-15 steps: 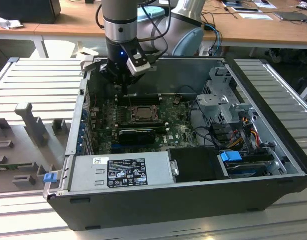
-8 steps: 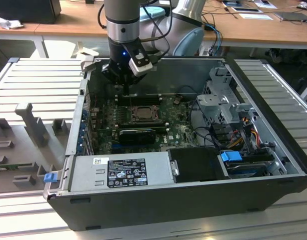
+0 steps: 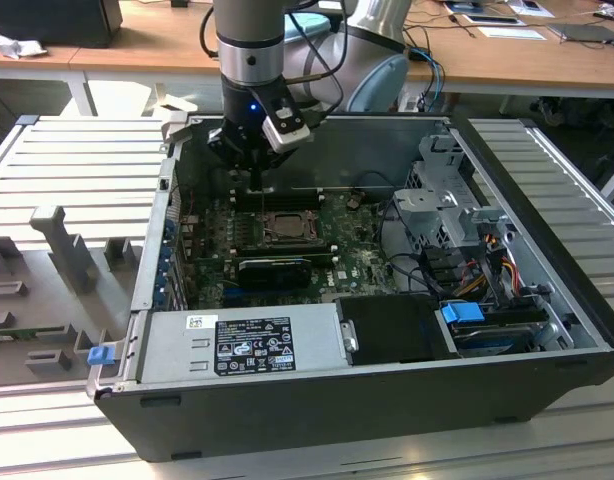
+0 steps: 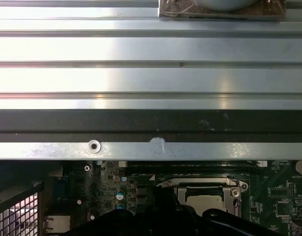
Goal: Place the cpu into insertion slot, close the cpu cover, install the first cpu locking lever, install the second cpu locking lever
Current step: 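Install the first cpu locking lever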
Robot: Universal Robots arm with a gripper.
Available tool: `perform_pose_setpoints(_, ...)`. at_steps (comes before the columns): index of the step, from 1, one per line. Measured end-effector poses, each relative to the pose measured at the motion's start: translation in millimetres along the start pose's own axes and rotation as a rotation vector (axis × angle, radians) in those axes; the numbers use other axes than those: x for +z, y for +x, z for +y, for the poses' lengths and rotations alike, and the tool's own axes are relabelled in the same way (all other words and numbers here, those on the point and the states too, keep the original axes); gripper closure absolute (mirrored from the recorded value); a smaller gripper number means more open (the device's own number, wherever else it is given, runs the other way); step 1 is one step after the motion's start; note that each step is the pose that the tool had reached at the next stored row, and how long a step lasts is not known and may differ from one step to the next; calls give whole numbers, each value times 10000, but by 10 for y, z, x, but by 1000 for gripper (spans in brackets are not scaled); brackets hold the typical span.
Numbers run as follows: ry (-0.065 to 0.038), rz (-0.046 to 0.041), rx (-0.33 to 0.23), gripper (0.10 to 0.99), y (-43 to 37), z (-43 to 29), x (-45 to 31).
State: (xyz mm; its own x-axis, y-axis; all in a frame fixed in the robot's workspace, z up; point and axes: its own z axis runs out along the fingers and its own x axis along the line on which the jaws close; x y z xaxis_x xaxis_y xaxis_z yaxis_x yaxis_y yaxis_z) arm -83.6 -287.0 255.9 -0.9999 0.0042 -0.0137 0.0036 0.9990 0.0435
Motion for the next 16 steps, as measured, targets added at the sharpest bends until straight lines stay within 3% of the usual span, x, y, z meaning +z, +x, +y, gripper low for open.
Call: perform_pose_setpoints(16,0,-1,0,980,-140,0,7)
